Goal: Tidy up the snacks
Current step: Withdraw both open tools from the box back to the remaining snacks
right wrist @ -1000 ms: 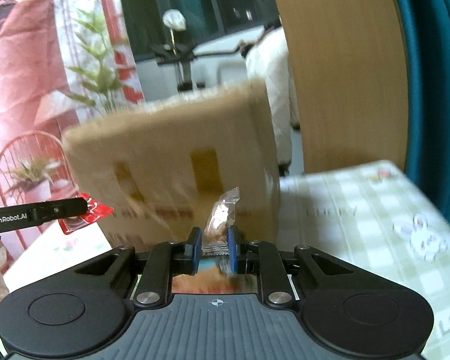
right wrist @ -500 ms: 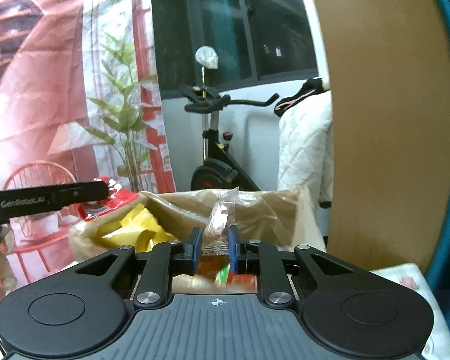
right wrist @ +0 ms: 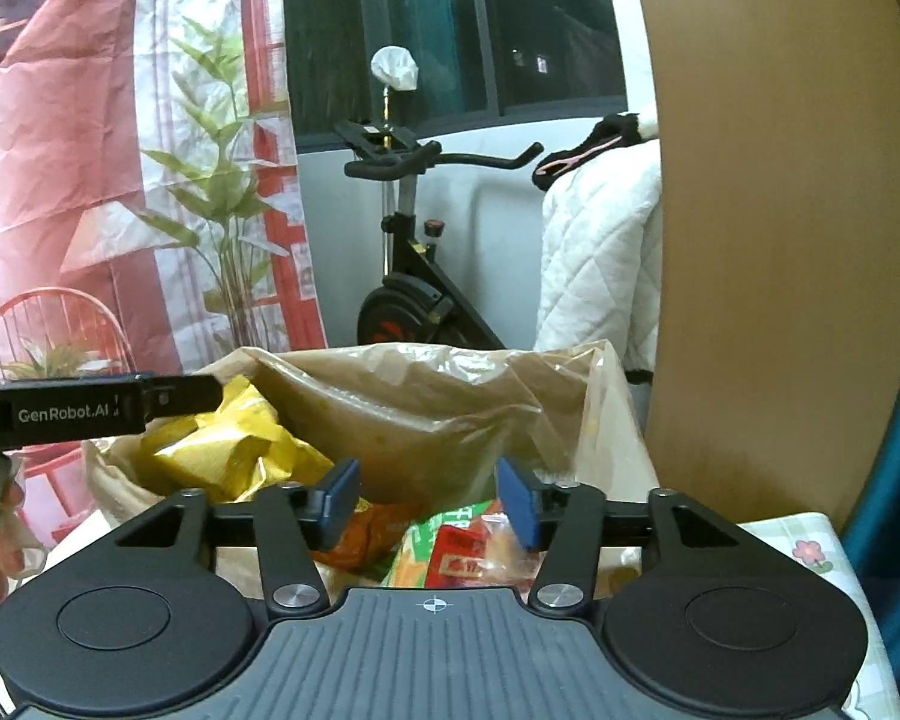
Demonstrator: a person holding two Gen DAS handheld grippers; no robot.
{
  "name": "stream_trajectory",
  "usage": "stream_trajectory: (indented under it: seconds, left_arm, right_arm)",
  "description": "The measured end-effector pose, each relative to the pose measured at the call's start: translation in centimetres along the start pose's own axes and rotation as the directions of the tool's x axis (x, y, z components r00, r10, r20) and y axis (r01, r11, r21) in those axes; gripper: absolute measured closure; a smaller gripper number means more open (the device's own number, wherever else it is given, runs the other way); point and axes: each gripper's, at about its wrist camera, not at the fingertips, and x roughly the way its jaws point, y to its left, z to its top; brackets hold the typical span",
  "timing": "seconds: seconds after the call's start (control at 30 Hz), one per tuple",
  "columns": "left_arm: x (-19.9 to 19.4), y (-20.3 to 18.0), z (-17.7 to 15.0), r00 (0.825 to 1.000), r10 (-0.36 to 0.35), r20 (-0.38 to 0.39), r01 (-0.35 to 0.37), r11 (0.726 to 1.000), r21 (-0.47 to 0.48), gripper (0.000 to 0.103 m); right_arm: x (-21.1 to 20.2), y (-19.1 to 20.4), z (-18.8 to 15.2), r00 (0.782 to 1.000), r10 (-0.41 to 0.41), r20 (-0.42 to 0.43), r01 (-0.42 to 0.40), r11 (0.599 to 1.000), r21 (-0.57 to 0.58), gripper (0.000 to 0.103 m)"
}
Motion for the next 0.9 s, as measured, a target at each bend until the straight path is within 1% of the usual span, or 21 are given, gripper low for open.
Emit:
stream_trajectory:
  seconds: [0.27, 0.47, 0.73, 0.9]
  left_arm:
    - [-4.2, -0.1, -0.6, 1.000, 0.016, -0.023, -0.015, 0.999, 0.034, 0.041]
    - [-8.1, -0.7, -2.0, 0.999, 0.012, -0.037, -0.010, 0.999, 0.050, 0.041]
    - [-12.1, -0.1, -5.6, 0.996, 0.021, -0.088, -0.020, 1.000, 0.013, 0.041]
    - [-12.7, 0.8, -8.4, 0.991, 0.002, -0.132, -0.006, 0.999, -0.033, 0.041]
  right_arm:
    - [-4.1, 0.5, -0.8, 0.999, 0.019, 0.027, -0.019, 1.000, 0.015, 0.050]
    - [-7.5, 1.3, -1.9, 0.999, 0.035, 0.038, -0.037, 0.999, 0.037, 0.050]
    - [-10.6, 2.2, -5.3, 0.999, 0.046, 0.022, -0.048, 0.995, 0.087, 0.050]
    - [-11.3, 2.3, -8.2, 0.999, 0.051, -0.009, -0.050, 0.991, 0.126, 0.050]
